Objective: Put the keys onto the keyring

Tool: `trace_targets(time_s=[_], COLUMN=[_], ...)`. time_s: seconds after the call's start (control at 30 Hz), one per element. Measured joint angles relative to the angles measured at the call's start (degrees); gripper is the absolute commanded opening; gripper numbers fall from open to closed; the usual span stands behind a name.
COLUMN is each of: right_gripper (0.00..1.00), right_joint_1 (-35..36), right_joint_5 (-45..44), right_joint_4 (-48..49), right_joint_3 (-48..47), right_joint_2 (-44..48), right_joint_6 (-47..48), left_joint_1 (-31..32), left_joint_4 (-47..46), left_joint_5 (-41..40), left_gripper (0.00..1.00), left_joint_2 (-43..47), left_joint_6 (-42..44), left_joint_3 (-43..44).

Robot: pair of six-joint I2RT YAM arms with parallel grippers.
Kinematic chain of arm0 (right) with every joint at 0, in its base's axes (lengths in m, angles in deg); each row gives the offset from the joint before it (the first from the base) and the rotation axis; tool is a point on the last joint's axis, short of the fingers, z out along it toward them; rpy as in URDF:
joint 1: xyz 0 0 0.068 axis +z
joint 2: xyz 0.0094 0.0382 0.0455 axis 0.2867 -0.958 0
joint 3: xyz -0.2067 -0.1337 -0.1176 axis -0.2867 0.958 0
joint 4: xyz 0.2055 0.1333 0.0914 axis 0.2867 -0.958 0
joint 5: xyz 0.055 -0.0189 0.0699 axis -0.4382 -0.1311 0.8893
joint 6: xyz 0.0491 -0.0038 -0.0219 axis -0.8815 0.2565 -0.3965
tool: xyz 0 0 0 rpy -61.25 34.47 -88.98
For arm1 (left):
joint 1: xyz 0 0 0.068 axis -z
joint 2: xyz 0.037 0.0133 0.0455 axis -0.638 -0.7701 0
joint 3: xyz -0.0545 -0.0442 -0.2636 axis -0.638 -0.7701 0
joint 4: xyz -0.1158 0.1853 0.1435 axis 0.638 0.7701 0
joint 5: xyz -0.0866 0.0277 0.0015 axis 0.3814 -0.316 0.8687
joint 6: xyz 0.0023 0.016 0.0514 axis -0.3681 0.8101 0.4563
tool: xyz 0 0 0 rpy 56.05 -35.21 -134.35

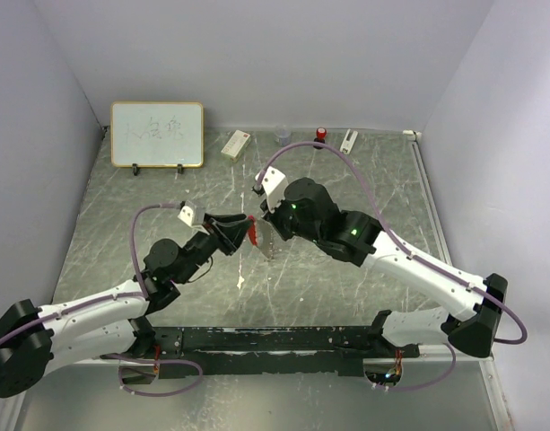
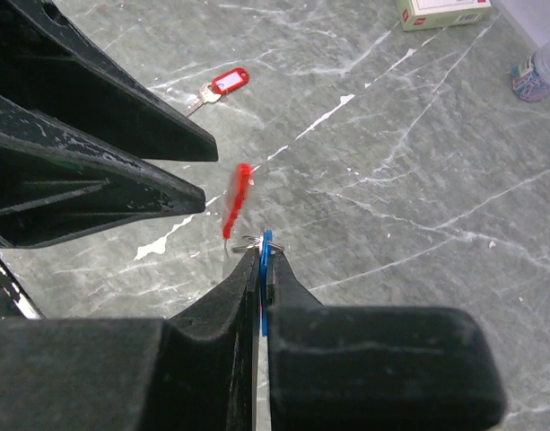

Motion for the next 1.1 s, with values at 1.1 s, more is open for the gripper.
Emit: trace_targets(time_s=[1.1], right_gripper=[0.0], right_joint_1=[0.0], right_joint_5=[0.7], right_joint_4=[-2.4], right_joint_3=[-1.2], right_joint_2=[-0.4], right_joint_6=[2.4], left_joint_1=[-0.1], left_joint_4=[-0.4], left_joint_5=[8.5], left_gripper=[0.42], left_joint_2=[-0.7], left_joint_6=[8.0], left_joint_3=[1.0])
